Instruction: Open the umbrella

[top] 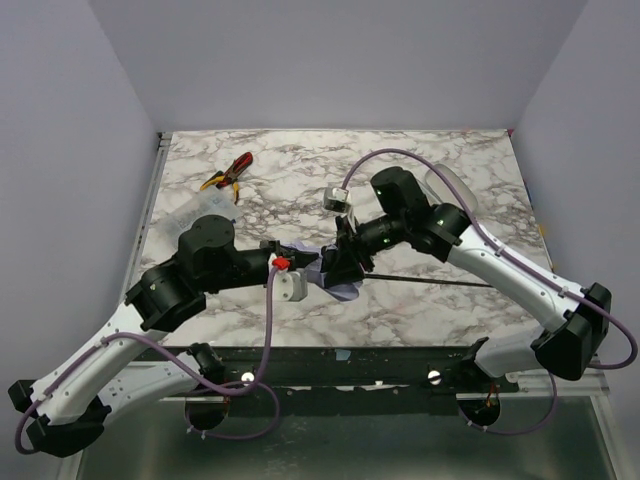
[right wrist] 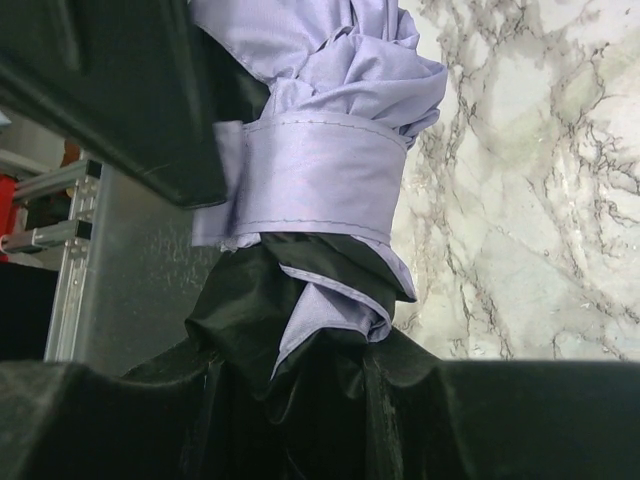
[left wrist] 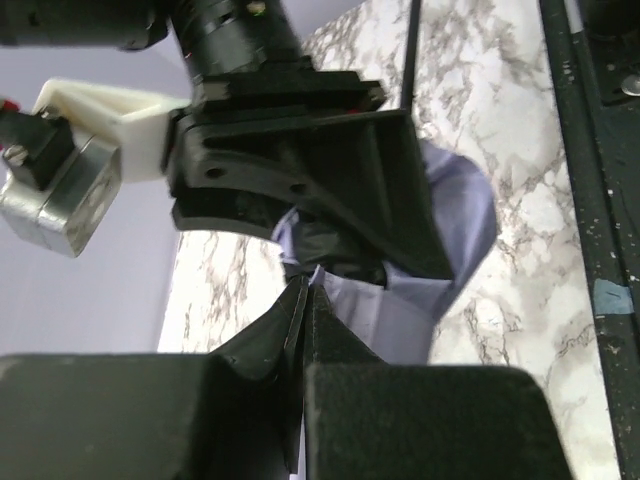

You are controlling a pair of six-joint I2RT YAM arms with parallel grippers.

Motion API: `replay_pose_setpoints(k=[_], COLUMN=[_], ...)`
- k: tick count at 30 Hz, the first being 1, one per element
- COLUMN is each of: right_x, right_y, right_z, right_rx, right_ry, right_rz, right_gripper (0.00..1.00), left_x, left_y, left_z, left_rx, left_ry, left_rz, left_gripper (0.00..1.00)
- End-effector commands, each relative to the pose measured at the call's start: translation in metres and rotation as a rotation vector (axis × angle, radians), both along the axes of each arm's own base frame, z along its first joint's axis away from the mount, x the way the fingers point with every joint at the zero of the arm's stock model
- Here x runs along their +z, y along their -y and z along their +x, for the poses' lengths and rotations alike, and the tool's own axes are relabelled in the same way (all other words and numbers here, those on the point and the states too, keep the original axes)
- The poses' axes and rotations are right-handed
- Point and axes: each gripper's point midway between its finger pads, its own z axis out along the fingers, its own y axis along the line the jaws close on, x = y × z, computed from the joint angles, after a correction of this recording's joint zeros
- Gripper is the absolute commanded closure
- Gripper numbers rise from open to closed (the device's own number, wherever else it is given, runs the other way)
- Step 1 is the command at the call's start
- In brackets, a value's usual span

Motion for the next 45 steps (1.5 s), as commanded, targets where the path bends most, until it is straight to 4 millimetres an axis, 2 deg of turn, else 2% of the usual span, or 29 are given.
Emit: replay_pose_setpoints(k=[1,8,13,17,23,26,29,34,39,40,42,45], right_x=[0.005,0.008,0.016,0.030,0.066,0.068,0.056,0.047,0.069,0.073,0.079,0.079], right_y=[0.007,0.010,0.009,0.006,0.014,0.018,0.022,0.025,0.023,0.024,0.025,0.029], right_z=[-0.022,-0.019,-0.007,0.010,0.056,0.076,0.093,0.096,0.082,0.082,0.084,0.090], right_rx=[0.073,0.078,0.018,-0.069,-0.277,-0.376,-0.455,-0.465,-0.427,-0.434,-0.443,-0.470], right_ry=[0.033,0.097,0.179,0.257,0.290,0.279,0.288,0.296,0.274,0.280,0.292,0.290], right_rz=[0.018,0.026,0.046,0.083,0.176,0.170,0.122,0.101,0.206,0.216,0.230,0.221], right_gripper=[1.00,1.00,1.00,1.00,1.00,1.00,1.00,1.00,1.00,1.00,1.00,1.00], left_x=[0.032,0.028,0.009,-0.015,-0.048,-0.060,-0.060,-0.051,-0.057,-0.058,-0.058,-0.052], left_y=[-0.006,-0.014,-0.024,-0.030,-0.040,-0.038,-0.033,-0.030,-0.030,-0.031,-0.034,-0.043], left_z=[0.034,0.058,0.065,0.052,0.023,0.001,-0.021,-0.028,-0.031,-0.030,-0.025,-0.016], left_rx=[0.179,0.304,0.351,0.326,0.262,0.186,0.089,0.068,0.068,0.085,0.125,0.199], left_ry=[0.013,-0.056,-0.160,-0.297,-0.438,-0.518,-0.576,-0.627,-0.666,-0.670,-0.672,-0.628], left_rz=[-0.099,-0.114,-0.082,-0.025,-0.007,-0.003,-0.004,-0.018,-0.020,-0.025,-0.036,-0.073], left_gripper=[1.00,1.00,1.00,1.00,1.00,1.00,1.00,1.00,1.00,0.86,0.45,0.12])
